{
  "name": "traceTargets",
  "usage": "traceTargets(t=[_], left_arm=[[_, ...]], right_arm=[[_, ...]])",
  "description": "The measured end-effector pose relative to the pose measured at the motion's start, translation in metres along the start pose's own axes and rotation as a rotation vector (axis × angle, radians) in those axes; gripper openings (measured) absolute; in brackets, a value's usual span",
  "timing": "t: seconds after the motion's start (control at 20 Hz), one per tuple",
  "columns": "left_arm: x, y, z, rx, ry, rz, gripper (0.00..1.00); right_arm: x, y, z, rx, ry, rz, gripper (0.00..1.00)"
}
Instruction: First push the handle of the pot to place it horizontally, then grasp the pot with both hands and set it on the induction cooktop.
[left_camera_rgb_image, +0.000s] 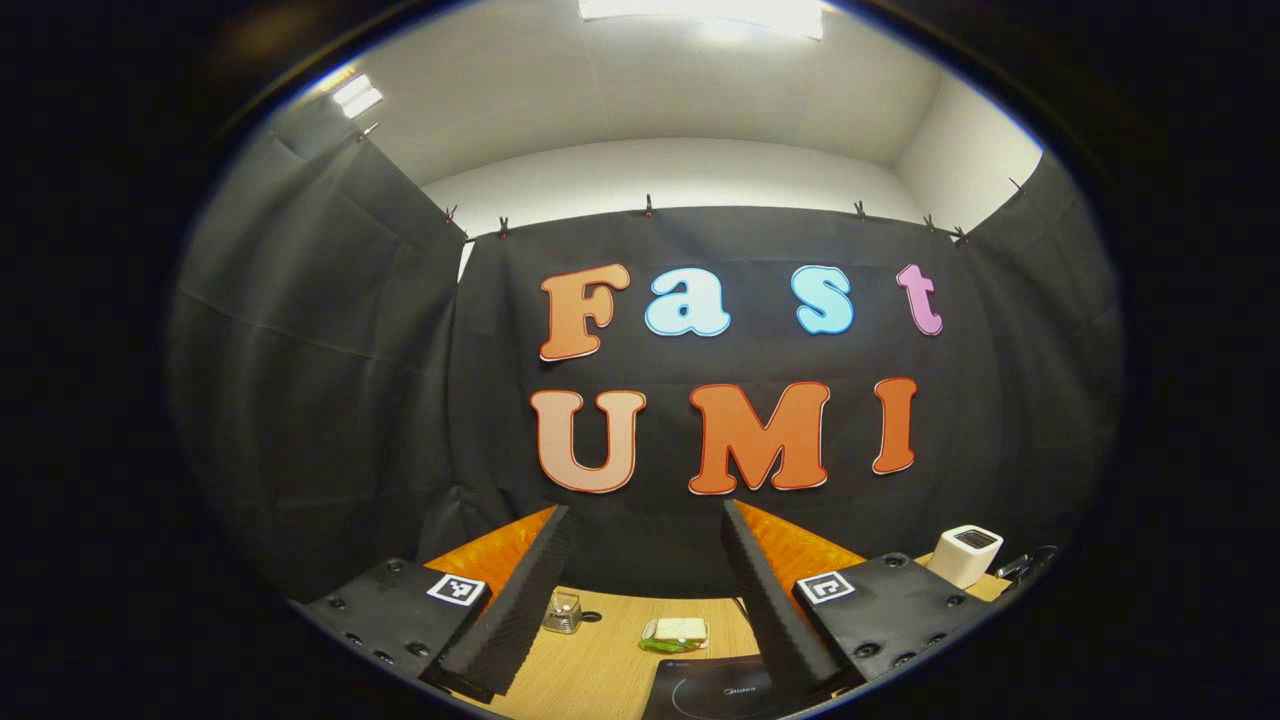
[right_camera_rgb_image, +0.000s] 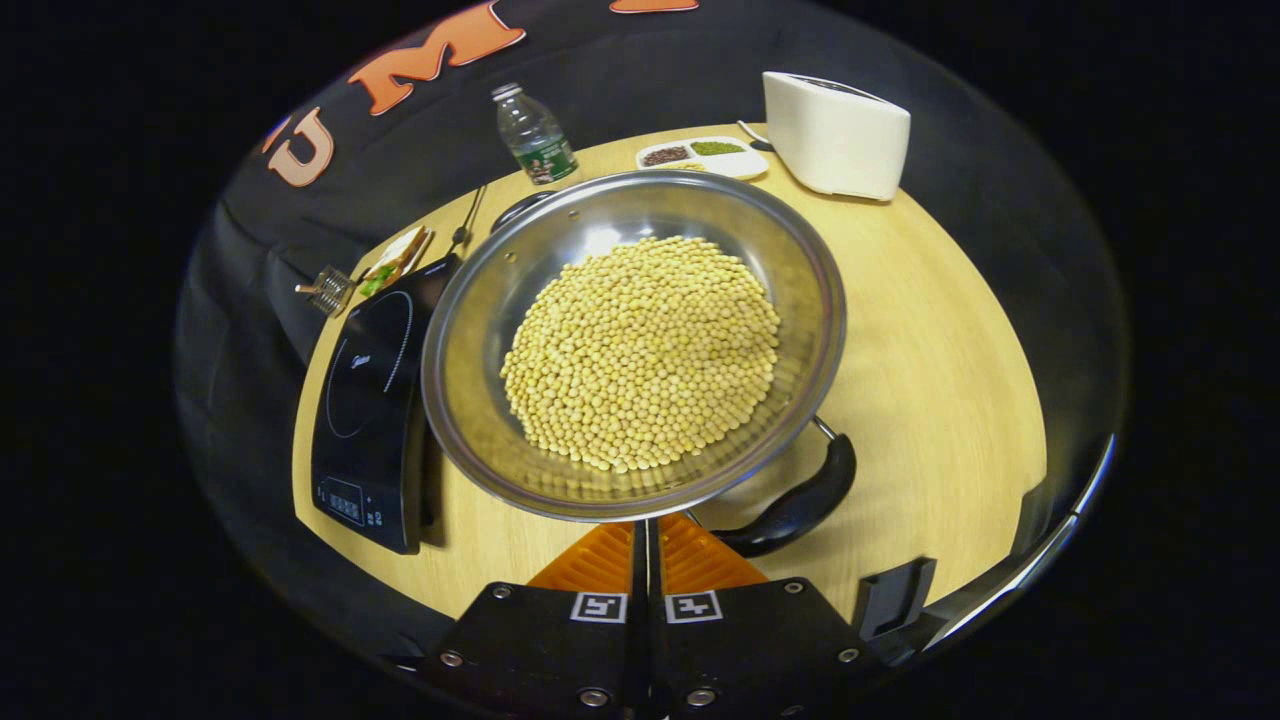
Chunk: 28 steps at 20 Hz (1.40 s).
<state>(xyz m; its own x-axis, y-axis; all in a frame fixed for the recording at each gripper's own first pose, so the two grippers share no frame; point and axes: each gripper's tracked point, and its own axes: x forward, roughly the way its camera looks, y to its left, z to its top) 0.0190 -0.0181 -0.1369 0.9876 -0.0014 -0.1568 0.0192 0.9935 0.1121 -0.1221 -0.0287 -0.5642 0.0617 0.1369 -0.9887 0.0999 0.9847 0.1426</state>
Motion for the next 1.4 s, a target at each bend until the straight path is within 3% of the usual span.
traceTargets(t=[0.65,1.1,1.4], left_arm=[[-0.005,-0.004,0.009,0.004,-0.05,-0.015,0.97],[0.014,-0.011,-0.02,-0.032,-0.001,-0.032,0.98],[0.023,-0.017,-0.033,-0.026,0.012,-0.028,0.98]], right_arm=[[0.015,-0.072,0.04,0.082,-0.027,-0.172,0.0],[0.026,-0.1,0.075,0.152,-0.07,-0.234,0.0],[0.032,-0.109,0.103,0.229,-0.097,-0.226,0.0]])
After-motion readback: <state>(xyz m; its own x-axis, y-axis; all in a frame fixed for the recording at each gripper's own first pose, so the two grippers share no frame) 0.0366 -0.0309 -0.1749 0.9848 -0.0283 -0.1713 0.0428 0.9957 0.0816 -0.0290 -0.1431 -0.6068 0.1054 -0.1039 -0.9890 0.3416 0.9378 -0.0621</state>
